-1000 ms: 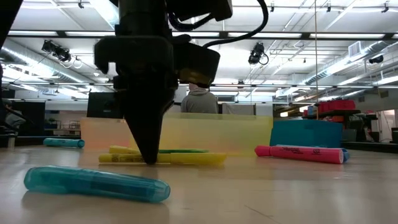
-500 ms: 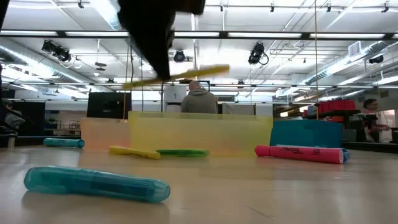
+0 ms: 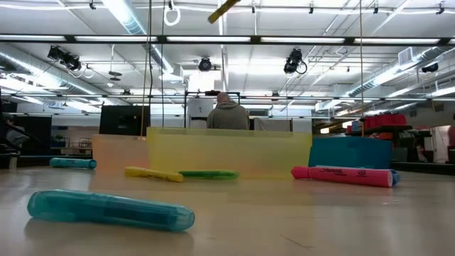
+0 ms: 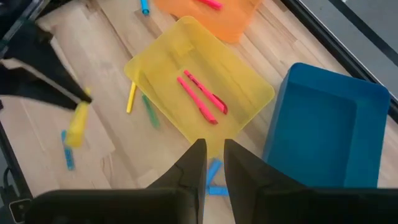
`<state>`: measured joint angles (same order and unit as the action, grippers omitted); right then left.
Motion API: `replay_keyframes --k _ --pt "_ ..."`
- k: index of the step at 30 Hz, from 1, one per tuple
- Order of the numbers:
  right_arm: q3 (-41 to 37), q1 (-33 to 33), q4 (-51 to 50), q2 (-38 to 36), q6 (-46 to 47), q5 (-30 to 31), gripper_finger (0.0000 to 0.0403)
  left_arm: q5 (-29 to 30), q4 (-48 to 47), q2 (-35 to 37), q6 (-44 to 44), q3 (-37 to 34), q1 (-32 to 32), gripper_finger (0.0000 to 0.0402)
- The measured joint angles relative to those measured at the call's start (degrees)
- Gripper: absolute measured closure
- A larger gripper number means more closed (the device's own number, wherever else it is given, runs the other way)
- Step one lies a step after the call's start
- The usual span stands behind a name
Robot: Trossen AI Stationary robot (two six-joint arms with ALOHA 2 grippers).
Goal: Pick & Place Markers
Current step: Put the bottom medium yellow highlighter pen into the yellow bin
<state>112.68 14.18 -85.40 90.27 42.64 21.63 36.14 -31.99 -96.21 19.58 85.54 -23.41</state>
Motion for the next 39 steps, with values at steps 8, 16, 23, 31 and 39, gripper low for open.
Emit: replay_keyframes --k 8,16,23,31,39 --pt "0.0 0.2 -1.2 -1.3 -0.4 1.0 0.0347 6.3 8.3 0.5 2.1 -2.6 -0.1 0.0373" --pt "0.0 0.2 -1.2 -2.3 -2.6 3.0 0.0347 10.6 21.3 4.4 -4.5 -2.7 -0.6 0.0364" --pt "0.0 0.2 -0.9 -3.2 -4.1 3.5 0.0347 10.2 17.8 5.3 -5.3 -2.8 3.4 0.0371" --pt "0.0 0.2 -0.7 -3.3 -5.8 3.5 0.0347 8.5 19.9 6.2 -8.6 -2.8 11.6 0.0365" --pt "0.0 0.2 -0.8 -3.3 -7.2 3.5 0.0347 -1.9 17.9 8.6 -14.3 -2.8 19.8 0.0365"
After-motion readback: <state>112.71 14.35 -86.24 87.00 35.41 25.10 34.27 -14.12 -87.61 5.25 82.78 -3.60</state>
